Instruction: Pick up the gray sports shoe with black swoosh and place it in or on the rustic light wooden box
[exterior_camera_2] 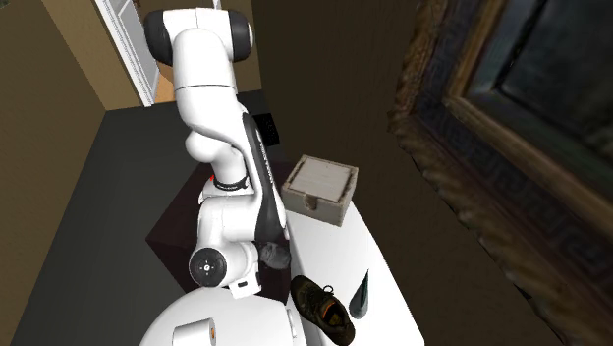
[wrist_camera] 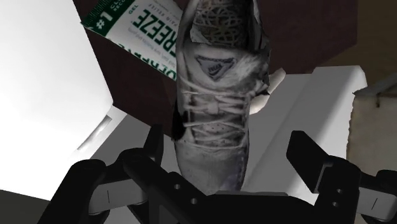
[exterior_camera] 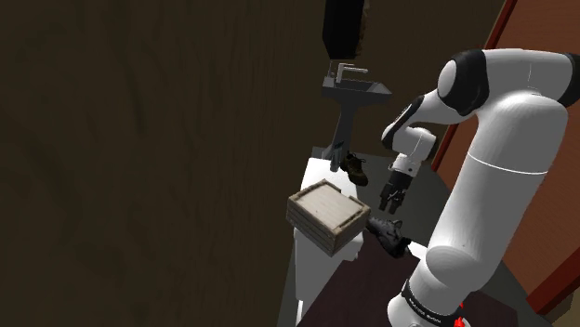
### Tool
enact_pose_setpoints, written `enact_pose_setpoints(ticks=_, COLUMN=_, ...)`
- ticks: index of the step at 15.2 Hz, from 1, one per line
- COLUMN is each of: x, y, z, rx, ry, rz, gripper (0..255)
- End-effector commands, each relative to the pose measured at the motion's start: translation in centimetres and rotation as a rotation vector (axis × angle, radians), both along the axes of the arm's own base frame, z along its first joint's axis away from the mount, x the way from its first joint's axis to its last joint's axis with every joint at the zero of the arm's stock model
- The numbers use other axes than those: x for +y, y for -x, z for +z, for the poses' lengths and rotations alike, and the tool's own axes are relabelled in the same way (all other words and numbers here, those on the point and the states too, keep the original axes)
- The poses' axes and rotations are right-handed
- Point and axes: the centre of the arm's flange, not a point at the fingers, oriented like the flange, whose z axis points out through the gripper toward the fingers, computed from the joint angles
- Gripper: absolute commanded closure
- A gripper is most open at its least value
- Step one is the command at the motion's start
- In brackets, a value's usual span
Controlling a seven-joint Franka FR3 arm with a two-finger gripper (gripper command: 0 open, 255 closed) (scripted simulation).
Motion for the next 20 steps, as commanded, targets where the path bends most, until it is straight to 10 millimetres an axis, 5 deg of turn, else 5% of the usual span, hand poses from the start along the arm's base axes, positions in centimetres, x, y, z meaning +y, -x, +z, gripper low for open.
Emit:
enact_pose_setpoints(ticks=1, x=0.0, y=0.6, z=-1.2, rx=-0.005, ry=-0.030, rz=-0.014, gripper=0)
enact_pose_setpoints(ticks=7, x=2.0, y=0.6, z=-4.0, rx=-0.005, ry=-0.030, rz=-0.014, gripper=0)
enact_pose_setpoints(ticks=15, x=2.0, y=0.6, z=-4.0, rx=-0.005, ry=-0.030, rz=-0.014, gripper=0)
enact_pose_setpoints(ticks=16, x=2.0, y=0.6, z=-4.0, rx=-0.005, ry=-0.030, rz=-0.014, gripper=255)
enact_pose_setpoints(ticks=20, x=2.0, y=0.6, z=-4.0, rx=-0.005, ry=-0.030, rz=-0.014, gripper=255)
